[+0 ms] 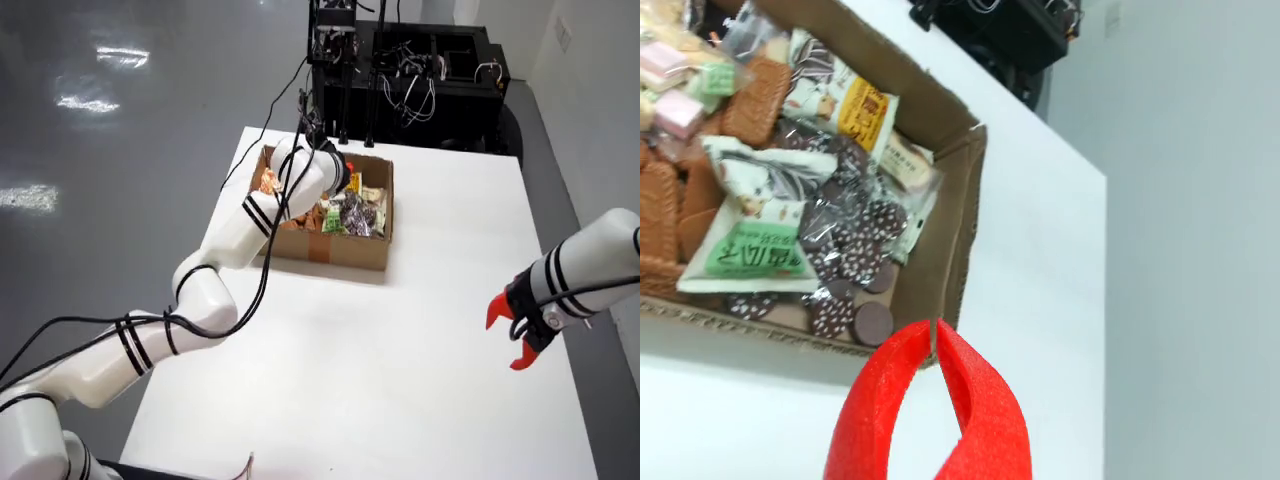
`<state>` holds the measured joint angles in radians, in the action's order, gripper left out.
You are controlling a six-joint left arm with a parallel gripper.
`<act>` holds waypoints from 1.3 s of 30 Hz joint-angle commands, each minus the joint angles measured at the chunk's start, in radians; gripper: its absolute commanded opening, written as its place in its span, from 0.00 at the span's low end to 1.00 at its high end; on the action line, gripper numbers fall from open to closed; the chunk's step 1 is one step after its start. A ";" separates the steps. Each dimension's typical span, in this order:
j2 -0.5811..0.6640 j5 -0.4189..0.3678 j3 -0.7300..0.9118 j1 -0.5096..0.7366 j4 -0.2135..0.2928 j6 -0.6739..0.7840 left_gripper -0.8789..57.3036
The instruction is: Grasp a snack and put it in the bin.
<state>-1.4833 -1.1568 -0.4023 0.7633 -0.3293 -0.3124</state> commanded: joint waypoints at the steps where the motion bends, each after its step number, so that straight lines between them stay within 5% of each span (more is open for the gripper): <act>1: 0.007 -0.079 -0.027 0.033 -0.021 -0.015 0.02; 9: 0.074 -0.172 0.013 0.120 -0.048 -0.026 0.00; 22: 0.322 -0.198 0.431 0.280 -0.012 0.041 0.00; 39: 0.447 -0.181 0.693 0.372 0.280 0.260 0.01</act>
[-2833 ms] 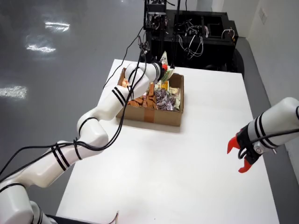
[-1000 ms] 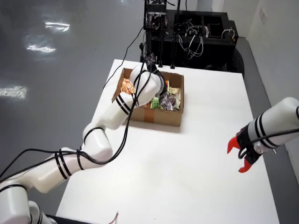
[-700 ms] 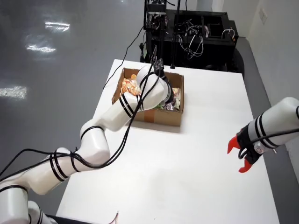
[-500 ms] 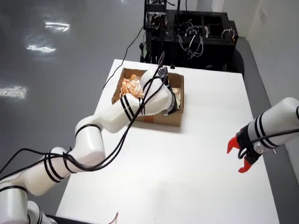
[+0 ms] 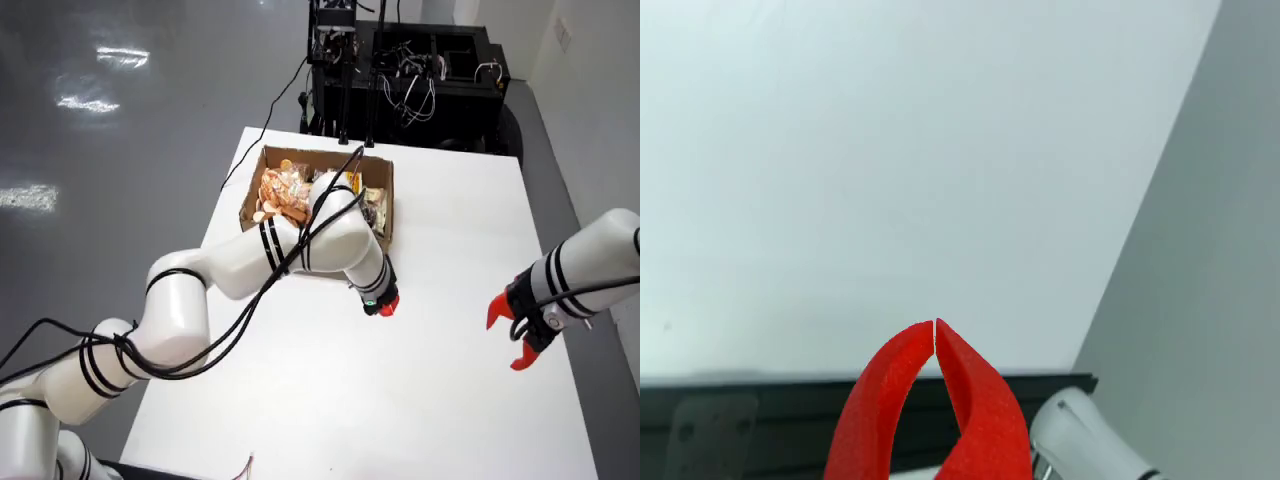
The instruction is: Grasp a snack and put it in the bin.
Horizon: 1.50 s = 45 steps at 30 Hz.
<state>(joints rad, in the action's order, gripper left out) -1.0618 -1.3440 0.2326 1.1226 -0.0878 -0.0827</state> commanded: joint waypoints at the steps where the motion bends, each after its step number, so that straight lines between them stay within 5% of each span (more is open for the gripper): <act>1: 0.033 0.008 0.074 0.018 0.047 0.038 0.01; 14: 0.065 0.019 0.136 0.057 0.079 0.125 0.01; 45: -0.071 0.019 -0.106 0.089 0.079 0.186 0.01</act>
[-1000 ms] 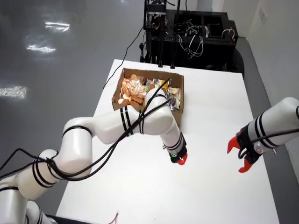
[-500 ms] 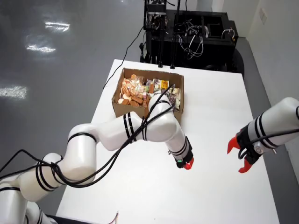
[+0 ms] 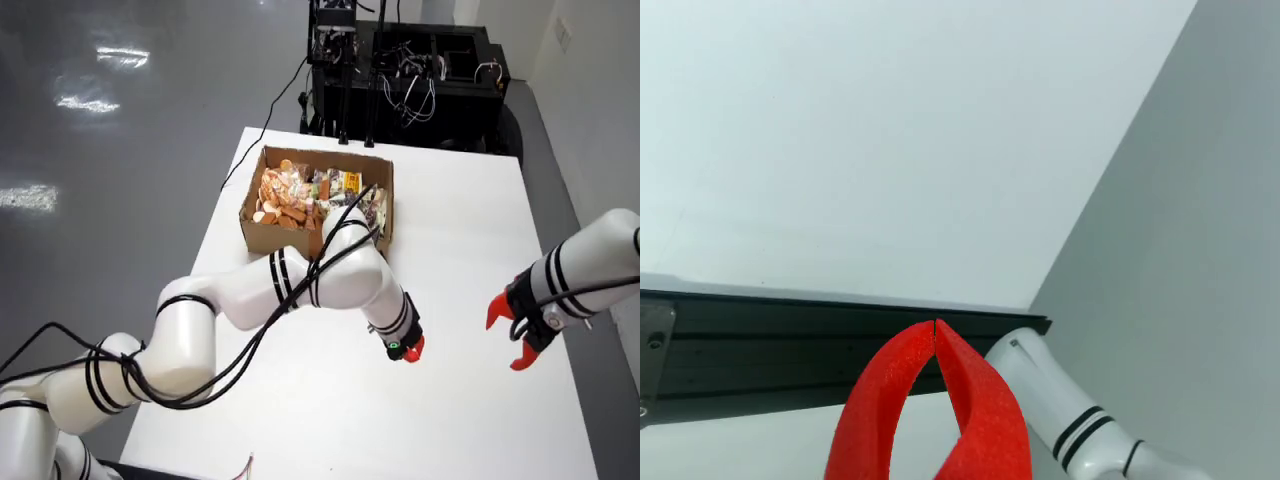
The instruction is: Grasp a snack and put it in the bin.
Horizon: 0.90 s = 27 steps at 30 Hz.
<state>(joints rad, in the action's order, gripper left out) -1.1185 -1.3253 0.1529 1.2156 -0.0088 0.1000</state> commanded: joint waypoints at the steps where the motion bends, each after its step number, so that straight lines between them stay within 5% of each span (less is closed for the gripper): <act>1: -0.022 0.000 -0.041 -0.004 0.000 0.004 0.01; 27: -0.199 0.000 -0.370 -0.008 -0.001 -0.008 0.01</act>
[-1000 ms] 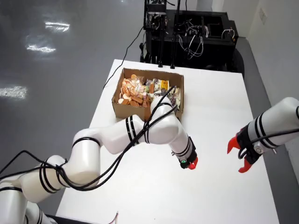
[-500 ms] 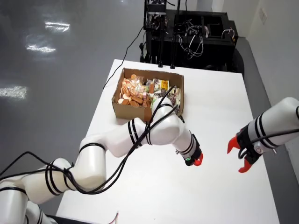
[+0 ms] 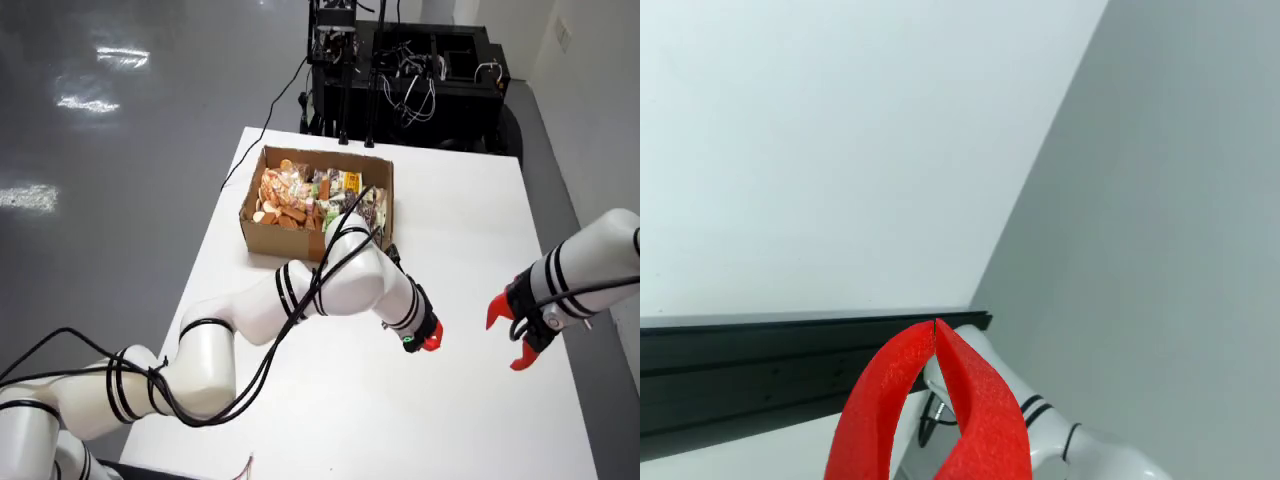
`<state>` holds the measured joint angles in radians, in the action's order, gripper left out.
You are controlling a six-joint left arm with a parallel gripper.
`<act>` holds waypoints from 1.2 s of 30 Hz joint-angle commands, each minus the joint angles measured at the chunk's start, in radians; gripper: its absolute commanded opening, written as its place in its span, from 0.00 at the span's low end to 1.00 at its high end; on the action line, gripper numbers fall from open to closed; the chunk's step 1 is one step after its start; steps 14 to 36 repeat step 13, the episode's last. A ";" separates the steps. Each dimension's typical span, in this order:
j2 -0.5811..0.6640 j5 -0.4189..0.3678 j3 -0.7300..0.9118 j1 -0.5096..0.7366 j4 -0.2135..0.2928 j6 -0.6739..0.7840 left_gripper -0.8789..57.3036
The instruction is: Grasp a snack and put it in the bin.
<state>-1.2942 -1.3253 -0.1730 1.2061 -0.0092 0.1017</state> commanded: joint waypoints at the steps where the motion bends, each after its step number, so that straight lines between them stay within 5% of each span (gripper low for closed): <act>1: -0.029 0.000 -0.056 0.002 -0.001 -0.012 0.01; 36: -0.055 0.000 -0.107 -0.029 -0.002 -0.035 0.01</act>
